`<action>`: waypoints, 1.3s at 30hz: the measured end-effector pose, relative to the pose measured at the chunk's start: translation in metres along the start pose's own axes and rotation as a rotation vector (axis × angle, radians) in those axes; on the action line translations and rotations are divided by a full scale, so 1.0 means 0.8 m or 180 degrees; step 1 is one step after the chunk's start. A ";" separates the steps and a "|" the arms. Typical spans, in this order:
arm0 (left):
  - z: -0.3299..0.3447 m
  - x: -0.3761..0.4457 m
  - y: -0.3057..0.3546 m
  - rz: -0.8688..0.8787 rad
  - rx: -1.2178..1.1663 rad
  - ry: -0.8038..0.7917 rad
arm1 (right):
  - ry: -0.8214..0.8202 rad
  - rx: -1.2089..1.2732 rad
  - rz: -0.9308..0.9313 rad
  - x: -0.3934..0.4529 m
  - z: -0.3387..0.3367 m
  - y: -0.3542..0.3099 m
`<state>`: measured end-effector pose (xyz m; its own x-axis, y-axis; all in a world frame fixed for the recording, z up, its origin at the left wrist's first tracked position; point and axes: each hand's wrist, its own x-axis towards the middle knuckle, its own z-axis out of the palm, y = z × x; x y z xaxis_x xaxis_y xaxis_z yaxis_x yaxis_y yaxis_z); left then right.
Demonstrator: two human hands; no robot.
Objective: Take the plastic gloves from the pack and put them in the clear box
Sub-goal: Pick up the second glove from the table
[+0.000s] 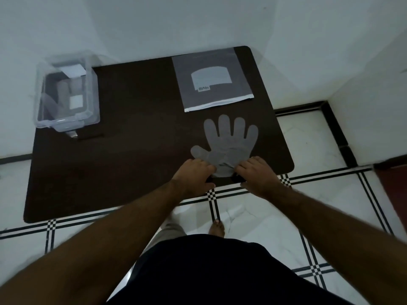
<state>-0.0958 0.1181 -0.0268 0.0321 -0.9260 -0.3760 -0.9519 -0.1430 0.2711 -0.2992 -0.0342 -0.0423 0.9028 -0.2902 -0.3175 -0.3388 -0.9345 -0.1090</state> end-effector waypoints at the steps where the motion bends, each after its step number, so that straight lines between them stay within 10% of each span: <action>1: 0.004 0.002 0.003 0.0025 0.0020 0.0018 | 0.0021 0.0023 0.0006 -0.002 -0.001 -0.001; 11: 0.049 -0.009 0.029 -0.0072 -0.0035 0.0411 | 0.0515 0.0494 0.0076 -0.022 0.008 -0.007; 25: -0.102 -0.034 -0.022 -0.0929 -0.3333 0.1822 | 0.1469 0.1766 -0.0249 0.043 -0.167 -0.012; 39: -0.301 -0.157 -0.198 -0.0962 -0.2997 0.2522 | 0.1430 0.2496 -0.0585 0.214 -0.374 -0.122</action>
<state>0.1248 0.1728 0.1910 0.6927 -0.7211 0.0107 -0.3007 -0.2754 0.9131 -0.0328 -0.0545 0.1957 0.9227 -0.3570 0.1456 -0.1145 -0.6144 -0.7806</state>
